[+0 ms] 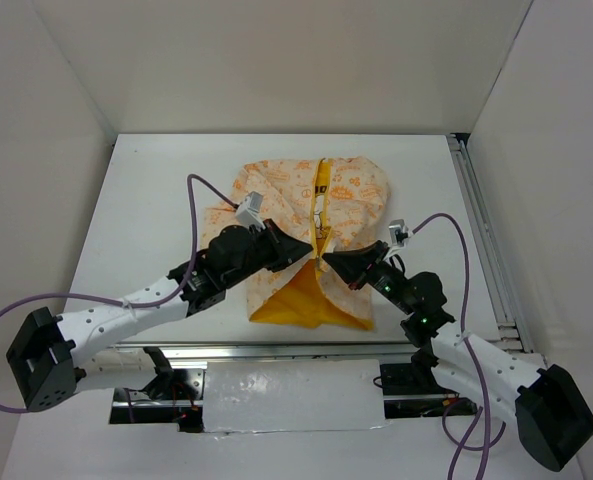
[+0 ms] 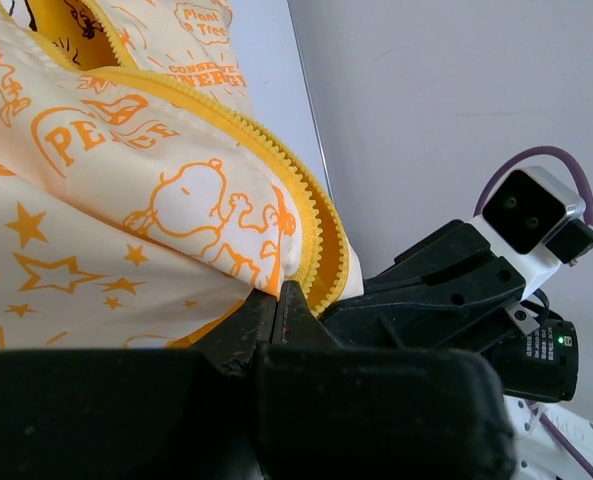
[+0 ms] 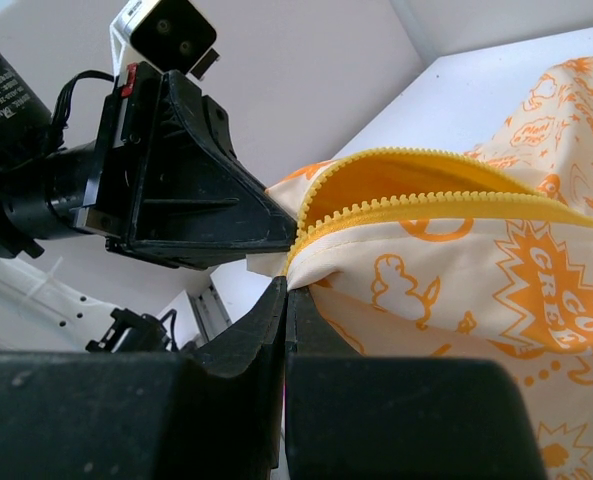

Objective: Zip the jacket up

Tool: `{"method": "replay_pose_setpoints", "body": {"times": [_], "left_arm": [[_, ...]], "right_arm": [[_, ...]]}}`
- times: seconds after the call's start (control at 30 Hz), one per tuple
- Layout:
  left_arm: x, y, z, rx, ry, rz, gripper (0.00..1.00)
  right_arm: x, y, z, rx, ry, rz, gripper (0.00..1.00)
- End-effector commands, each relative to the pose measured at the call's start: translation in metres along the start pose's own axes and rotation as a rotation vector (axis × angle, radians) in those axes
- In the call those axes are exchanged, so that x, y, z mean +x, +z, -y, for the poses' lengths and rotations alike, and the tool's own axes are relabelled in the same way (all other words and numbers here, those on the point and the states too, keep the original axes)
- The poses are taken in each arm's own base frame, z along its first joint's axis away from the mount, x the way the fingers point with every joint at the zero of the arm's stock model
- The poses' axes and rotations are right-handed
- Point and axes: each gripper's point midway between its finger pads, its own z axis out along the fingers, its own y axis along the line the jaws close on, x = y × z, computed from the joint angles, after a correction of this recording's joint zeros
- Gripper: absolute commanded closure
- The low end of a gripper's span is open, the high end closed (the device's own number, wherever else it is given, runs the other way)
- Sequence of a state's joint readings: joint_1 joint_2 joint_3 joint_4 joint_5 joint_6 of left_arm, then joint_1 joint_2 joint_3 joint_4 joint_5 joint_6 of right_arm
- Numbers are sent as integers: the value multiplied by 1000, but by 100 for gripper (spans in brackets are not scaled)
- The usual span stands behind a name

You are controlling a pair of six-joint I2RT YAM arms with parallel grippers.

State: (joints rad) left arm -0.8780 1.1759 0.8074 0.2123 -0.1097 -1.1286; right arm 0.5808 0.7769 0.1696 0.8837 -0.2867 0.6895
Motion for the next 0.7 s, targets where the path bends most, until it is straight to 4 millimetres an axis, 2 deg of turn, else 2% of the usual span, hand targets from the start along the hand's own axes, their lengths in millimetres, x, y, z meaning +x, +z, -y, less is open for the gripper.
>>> {"method": "replay_pose_setpoints", "body": {"times": [0.0, 0.3, 0.4, 0.57, 0.67], "left_arm": [[-16, -2, 29, 67, -40, 65, 100], [-16, -5, 29, 51, -36, 95, 100], [-17, -5, 27, 45, -49, 108, 100], [-20, -9, 30, 56, -33, 120, 100], [-21, -10, 28, 61, -42, 133, 100]], "right_arm": [[-27, 5, -23, -83, -47, 97, 100], [-32, 1, -28, -92, -37, 119, 100], [-31, 3, -30, -96, -32, 99, 100], [-22, 3, -20, -52, -21, 61, 100], [-20, 3, -21, -58, -19, 50, 100]]}}
